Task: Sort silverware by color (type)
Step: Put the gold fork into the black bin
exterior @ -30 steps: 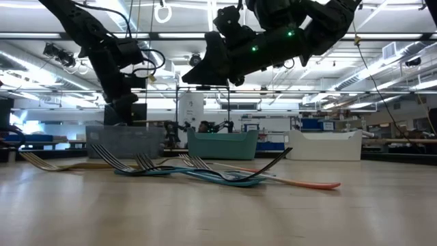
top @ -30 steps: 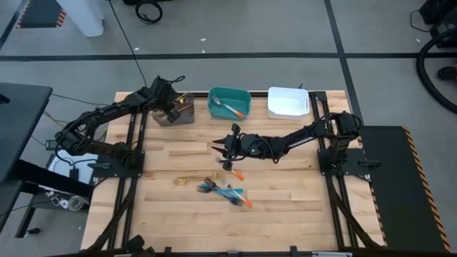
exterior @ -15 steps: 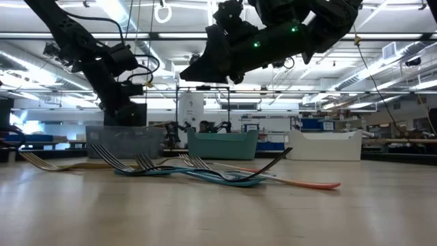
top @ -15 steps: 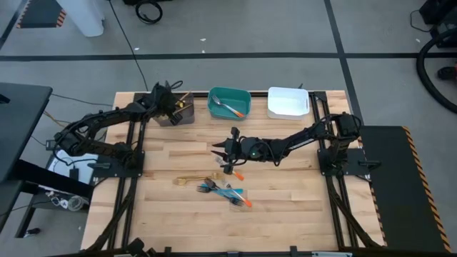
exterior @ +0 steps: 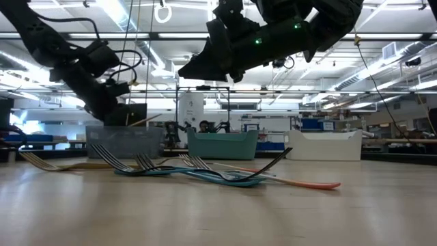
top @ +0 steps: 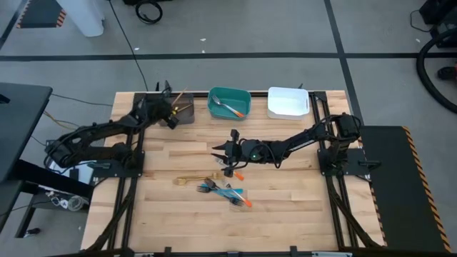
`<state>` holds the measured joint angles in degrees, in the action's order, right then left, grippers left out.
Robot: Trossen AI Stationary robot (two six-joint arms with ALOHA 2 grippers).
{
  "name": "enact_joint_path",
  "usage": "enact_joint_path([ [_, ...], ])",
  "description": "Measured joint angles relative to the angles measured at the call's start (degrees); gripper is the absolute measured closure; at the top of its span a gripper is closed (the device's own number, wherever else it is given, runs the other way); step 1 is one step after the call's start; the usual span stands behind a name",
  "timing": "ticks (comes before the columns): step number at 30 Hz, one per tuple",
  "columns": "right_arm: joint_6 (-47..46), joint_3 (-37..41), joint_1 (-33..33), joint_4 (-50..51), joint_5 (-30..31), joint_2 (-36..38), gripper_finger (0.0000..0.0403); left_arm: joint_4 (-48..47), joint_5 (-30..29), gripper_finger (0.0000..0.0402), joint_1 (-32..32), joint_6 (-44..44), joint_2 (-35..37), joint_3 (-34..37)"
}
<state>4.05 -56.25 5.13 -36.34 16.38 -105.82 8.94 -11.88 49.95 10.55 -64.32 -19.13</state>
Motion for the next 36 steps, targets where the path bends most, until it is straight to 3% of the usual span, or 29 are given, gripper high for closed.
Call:
enact_joint_path([
  [16,0.02,0.0,-0.02,-0.02,0.0,0.0,0.0294,2.02,-0.26,0.0375,-0.02,-0.89,0.08,2.26],
  [21,0.01,0.0,-0.02,-0.02,-0.01,0.0,0.0294,1.4,2.26,0.0364,-0.02,0.54,-0.07,2.34],
  [31,0.0,0.0,-0.02,-0.02,0.0,0.0,0.0294,1.26,1.88,0.0275,0.02,-0.25,-0.14,2.53],
  [36,0.0,0.0,-0.02,-0.03,0.0,0.0,0.0294,1.09,1.95,0.0266,0.02,-1.32,-0.14,2.28],
])
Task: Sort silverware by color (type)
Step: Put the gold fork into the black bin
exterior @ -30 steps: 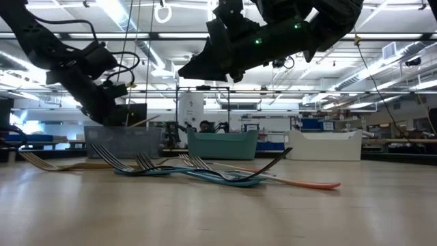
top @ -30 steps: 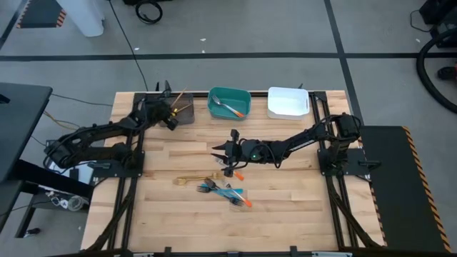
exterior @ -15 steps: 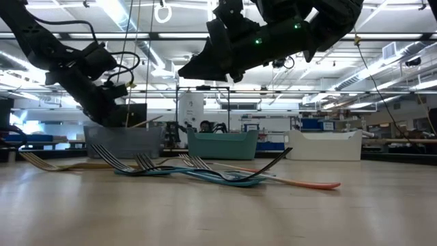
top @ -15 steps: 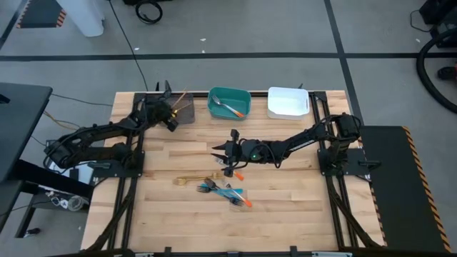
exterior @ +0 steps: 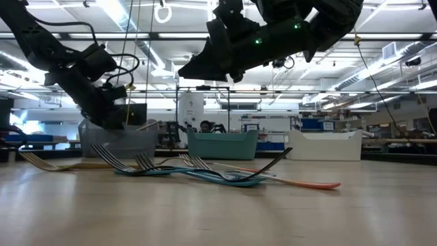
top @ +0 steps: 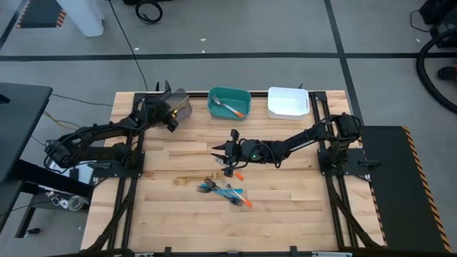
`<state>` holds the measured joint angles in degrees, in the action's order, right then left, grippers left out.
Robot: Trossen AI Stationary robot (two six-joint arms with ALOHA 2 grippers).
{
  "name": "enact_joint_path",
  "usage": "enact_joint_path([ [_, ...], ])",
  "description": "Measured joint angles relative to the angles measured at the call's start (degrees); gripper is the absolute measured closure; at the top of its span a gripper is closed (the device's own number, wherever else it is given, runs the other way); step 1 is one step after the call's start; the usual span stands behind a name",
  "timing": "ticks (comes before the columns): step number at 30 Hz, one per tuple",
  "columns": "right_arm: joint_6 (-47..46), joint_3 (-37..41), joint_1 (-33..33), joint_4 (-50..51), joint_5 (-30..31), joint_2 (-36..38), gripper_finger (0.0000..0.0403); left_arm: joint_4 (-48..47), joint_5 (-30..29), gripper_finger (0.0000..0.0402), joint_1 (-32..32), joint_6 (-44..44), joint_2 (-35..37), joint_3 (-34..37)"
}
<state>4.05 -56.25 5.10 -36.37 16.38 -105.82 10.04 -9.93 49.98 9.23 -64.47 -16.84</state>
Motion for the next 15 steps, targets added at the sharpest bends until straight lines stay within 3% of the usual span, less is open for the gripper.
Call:
enact_joint_path([
  [15,0.0,0.0,0.0,-0.03,0.0,0.0,0.0294,-14.21,0.41,0.0265,0.11,-3.27,-0.01,-11.29],
])
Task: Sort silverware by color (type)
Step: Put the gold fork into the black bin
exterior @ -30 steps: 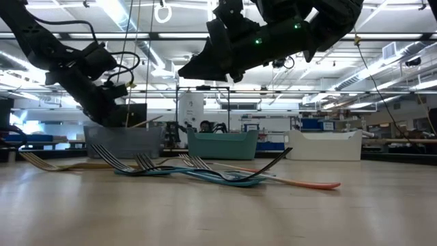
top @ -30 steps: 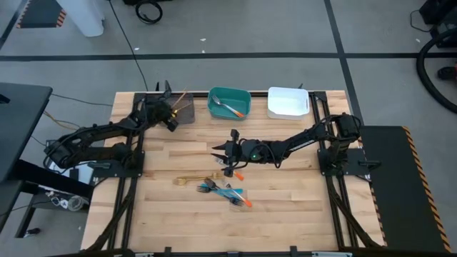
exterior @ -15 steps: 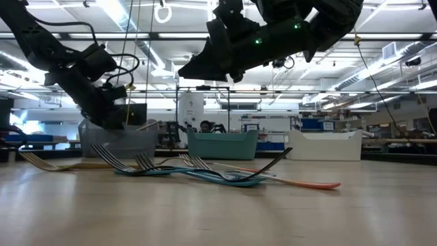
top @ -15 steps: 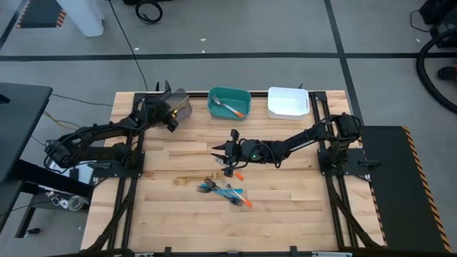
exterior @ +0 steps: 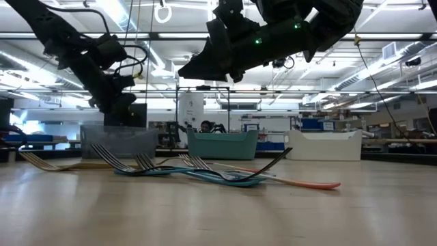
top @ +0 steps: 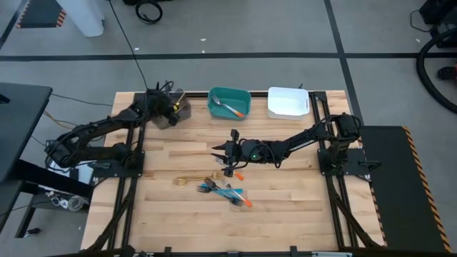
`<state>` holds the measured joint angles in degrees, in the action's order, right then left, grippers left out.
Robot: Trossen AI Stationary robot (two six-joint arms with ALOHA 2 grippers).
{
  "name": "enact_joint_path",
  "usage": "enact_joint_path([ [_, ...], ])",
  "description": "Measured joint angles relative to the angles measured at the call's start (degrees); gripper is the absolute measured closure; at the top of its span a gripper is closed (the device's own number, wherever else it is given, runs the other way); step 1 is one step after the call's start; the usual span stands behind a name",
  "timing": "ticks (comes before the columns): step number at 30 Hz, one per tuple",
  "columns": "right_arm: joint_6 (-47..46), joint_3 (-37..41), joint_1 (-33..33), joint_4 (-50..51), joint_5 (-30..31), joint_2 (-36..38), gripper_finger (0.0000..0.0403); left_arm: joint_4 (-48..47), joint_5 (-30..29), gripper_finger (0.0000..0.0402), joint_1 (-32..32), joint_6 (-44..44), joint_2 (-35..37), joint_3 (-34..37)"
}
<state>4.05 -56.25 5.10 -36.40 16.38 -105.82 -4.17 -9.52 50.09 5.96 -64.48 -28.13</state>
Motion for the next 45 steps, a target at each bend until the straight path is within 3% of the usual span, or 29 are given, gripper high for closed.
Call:
enact_joint_path([
  [3,0.01,0.0,0.0,-0.29,0.0,0.0,0.0294,-0.14,1.73,0.0265,0.72,-0.88,-0.57,-1.28],
  [11,0.48,-0.02,0.0,-1.29,-0.04,0.0,0.0294,-0.78,13.75,0.0265,5.78,-1.96,-6.06,-4.9],
  [16,0.63,-0.02,-0.01,-1.28,-0.07,0.0,0.0294,-1.62,16.48,0.0265,5.9,0.63,-10.61,-7.66],
  [19,0.63,-0.02,-0.02,-1.27,-0.18,0.0,0.0294,-1.49,15.26,0.0265,5.95,1.95,-13.21,-9.12],
  [24,0.63,-0.02,-0.02,-1.27,-0.65,0.0,0.0294,-1.75,7.32,0.0265,5.87,4.16,-16.75,-10.32],
  [31,0.63,-0.02,-0.02,-1.26,-0.8,0.0,0.0294,-1.65,1.39,0.0265,4.5,4.08,-16.25,-10.48],
  [42,0.46,-0.02,-0.02,-1.25,-0.92,0.0,0.0294,-12.83,-1.58,0.0265,4.4,3.8,-16.22,-15.5],
  [45,0.46,-0.02,-0.02,-1.2,-0.94,0.0,0.0294,-13.29,1.0,0.0265,3.61,6.39,-15.98,-16.85],
])
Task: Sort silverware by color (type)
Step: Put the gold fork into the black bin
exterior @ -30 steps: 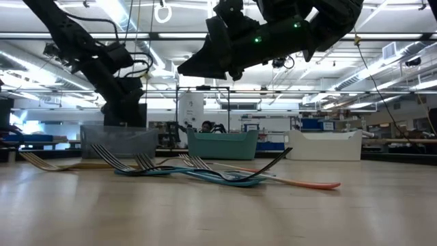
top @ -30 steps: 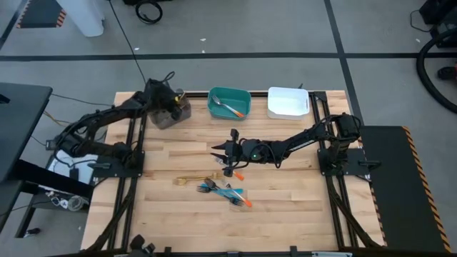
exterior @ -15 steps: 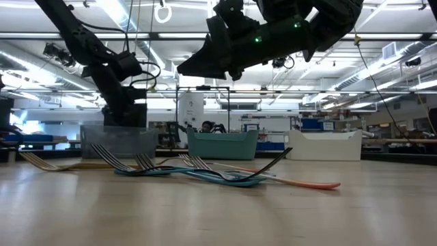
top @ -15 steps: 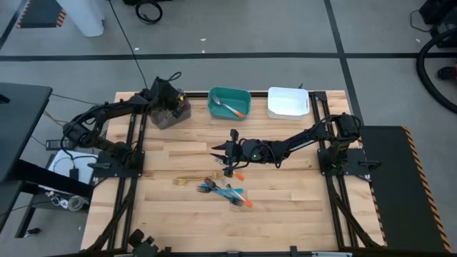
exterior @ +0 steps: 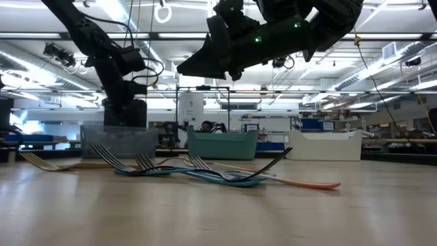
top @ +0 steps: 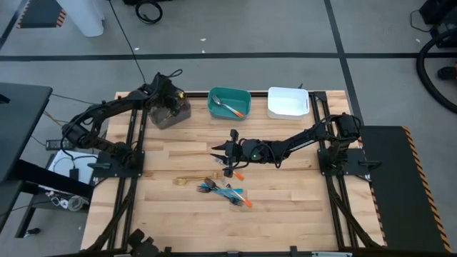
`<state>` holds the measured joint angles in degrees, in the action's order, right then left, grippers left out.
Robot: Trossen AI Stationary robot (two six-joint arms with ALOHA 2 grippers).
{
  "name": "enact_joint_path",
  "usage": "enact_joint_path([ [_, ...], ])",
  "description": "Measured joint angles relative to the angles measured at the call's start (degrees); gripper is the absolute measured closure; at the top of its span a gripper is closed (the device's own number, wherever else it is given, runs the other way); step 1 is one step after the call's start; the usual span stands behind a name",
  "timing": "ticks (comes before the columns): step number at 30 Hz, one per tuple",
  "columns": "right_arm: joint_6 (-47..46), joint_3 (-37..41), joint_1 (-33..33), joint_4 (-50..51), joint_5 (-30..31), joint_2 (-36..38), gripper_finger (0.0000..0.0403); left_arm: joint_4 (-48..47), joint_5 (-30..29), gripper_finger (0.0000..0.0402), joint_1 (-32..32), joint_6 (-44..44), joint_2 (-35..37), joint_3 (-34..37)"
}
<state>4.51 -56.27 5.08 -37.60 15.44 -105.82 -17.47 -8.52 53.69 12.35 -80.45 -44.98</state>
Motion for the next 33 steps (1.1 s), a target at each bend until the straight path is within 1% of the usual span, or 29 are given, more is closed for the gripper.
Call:
enact_joint_path([
  [3,-0.02,0.0,0.0,0.0,0.0,0.0,0.0294,0.23,2.49,0.0265,0.16,0.64,-0.26,-0.67],
  [7,-0.02,0.0,0.0,-0.02,0.0,0.0,0.0294,2.47,5.37,0.0265,2.29,0.78,-1.64,-0.69],
  [14,-0.24,0.0,0.0,0.01,-0.1,0.0,0.0294,2.57,6.22,0.0265,3.74,1.4,-5.57,-0.69],
  [15,-0.24,0.0,0.0,0.0,-0.11,0.0,0.0294,2.5,5.93,0.0265,3.74,1.81,-6.27,-0.69],
  [16,-0.24,0.0,0.0,-0.02,-0.11,0.0,0.0294,2.28,4.46,0.0265,3.72,1.99,-7.0,-0.68],
  [18,-0.24,0.0,0.0,0.0,-0.13,0.0,0.0294,2.11,-1.66,0.0265,3.43,2.22,-8.24,-0.7],
  [20,-0.24,0.0,0.0,-0.02,-0.11,0.0,0.0294,1.95,-4.78,0.0265,3.08,2.79,-8.4,-0.89],
  [23,-0.25,0.0,0.0,-0.02,-0.13,0.0,0.0294,1.12,-5.18,0.0265,1.93,3.35,-7.6,-0.77],
  [24,-0.26,0.0,0.0,-0.02,-0.13,0.0,0.0294,0.76,-4.47,0.0265,1.41,3.82,-7.11,-0.69],
  [28,-0.26,0.0,0.0,-0.02,-0.13,0.0,0.0294,0.6,3.84,0.0265,0.67,4.96,-4.62,-1.77],
  [33,-0.26,0.0,0.0,-0.01,-0.13,0.0,0.0294,0.41,6.38,0.0265,0.83,7.89,-2.0,-2.84],
])
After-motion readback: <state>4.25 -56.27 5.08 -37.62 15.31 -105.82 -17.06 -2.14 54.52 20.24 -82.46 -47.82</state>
